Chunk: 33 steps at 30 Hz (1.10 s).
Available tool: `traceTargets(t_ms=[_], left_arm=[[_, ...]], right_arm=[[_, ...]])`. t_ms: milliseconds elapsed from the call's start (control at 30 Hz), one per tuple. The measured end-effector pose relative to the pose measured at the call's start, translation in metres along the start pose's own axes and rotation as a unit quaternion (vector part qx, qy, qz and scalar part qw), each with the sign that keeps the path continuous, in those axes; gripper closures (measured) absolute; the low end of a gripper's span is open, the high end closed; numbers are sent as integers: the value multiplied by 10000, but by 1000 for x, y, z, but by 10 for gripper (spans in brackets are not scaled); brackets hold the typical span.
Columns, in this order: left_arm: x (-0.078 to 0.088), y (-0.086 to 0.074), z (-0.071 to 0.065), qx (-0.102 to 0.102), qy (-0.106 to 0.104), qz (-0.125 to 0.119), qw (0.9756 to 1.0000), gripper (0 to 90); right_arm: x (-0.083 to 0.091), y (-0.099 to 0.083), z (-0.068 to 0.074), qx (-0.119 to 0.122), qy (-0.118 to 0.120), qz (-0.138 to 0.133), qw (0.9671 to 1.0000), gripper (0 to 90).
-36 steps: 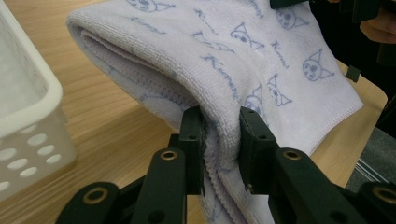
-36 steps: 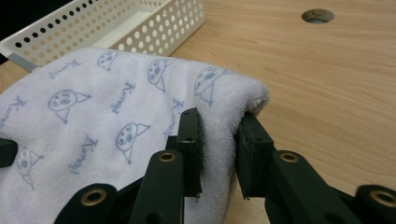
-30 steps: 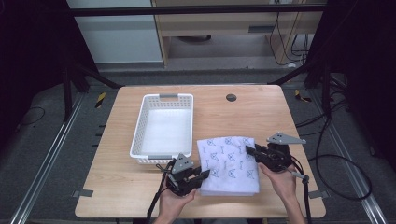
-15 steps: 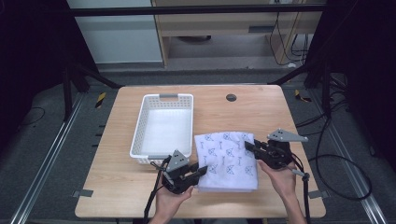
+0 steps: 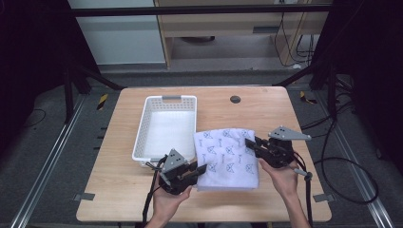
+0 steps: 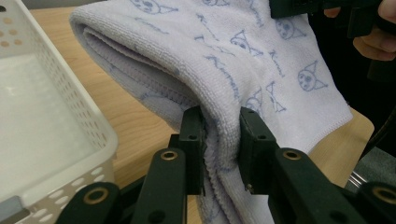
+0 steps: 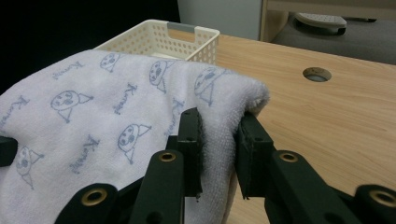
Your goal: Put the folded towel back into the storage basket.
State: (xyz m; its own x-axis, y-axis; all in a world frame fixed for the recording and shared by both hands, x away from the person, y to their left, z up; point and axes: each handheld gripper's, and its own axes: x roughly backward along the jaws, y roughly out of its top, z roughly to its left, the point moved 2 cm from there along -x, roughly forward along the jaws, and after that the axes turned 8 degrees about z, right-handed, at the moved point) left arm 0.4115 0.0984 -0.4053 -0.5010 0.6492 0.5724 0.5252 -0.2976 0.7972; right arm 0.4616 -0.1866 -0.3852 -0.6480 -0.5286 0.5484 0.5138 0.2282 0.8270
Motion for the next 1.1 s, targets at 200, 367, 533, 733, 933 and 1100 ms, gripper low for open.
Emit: traceTargets(t_ms=[200,367,533,733,933,1100], left_arm=[[9,4,4,-13,74,-100,9999,729],[17,7,11,10,135,-187,9997,730],[28,11,18,52,202,-311,9993,730],[39,11,27,108,274,-390,9988,730],[46,11,35,194,327,-454,9982,730],[51,11,41,230,396,-503,9977,730]], right_arm=[[-2,9,5,18,18,-79,10000,741],[-5,21,12,111,12,-117,9999,741],[-9,33,20,185,23,-183,9997,742],[-15,43,29,246,55,-227,9994,741],[-21,53,37,295,66,-255,9992,742],[-26,60,42,341,84,-277,9990,741]])
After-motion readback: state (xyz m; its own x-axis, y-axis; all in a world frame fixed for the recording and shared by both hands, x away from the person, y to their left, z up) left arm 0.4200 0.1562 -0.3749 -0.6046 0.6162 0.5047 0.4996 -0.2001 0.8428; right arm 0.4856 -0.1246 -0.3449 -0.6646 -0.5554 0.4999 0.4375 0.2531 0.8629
